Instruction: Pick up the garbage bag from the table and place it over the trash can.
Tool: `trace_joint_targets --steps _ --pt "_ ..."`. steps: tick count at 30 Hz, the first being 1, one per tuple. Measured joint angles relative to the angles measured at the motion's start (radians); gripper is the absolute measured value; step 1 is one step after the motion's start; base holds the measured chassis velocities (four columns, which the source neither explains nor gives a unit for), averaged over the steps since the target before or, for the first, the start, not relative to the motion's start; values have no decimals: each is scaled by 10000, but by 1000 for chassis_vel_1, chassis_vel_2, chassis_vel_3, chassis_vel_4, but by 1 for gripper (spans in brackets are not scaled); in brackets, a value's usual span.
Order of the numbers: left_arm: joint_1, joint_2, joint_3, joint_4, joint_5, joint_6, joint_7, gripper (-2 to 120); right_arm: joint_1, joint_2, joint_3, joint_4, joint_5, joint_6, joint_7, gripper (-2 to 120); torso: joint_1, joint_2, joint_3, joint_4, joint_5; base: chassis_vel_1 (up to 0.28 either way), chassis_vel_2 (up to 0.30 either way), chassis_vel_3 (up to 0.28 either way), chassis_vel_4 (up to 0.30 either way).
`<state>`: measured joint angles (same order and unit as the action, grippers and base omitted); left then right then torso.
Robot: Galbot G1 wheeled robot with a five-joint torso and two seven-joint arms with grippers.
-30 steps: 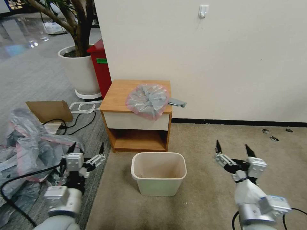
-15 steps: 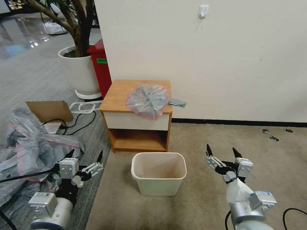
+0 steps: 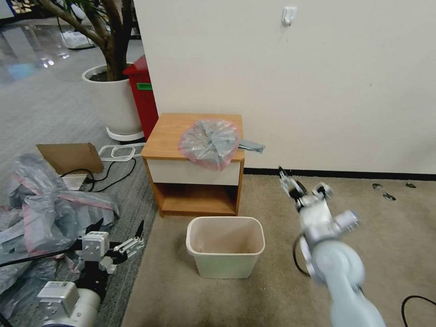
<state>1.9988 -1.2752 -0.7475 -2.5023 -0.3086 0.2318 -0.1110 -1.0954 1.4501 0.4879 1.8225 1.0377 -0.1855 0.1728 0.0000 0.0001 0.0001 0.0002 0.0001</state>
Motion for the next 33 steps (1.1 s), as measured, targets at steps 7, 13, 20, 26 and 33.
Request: trace_joint_targets --steps 7,13,20,26,33 --pt "-51 -143 -67 9 58 -3 22 100 1940 506 -35 -1709 3101 -127 847 100 1 -1 0 -1 -2 0 0 0 0" --pt "-84 -275 -58 12 150 6 28 100 2405 637 -140 -2242 3949 -372 1055 100 0 0 0 -3 -2 0 0 0 0" --pt "-189 -408 40 17 367 3 88 100 2738 846 -379 -3065 4002 -190 844 86 1 -3 -1 -2 -2 0 0 0 0" --pt "-225 -408 98 21 530 -28 236 100 2840 857 -421 -3246 3967 -139 633 69 0 -3 0 -3 -2 0 0 0 0" --pt "-274 -491 195 21 797 -58 272 100 3039 965 -470 -3408 3874 -129 515 39 0 -3 -1 -2 -2 0 0 0 0"
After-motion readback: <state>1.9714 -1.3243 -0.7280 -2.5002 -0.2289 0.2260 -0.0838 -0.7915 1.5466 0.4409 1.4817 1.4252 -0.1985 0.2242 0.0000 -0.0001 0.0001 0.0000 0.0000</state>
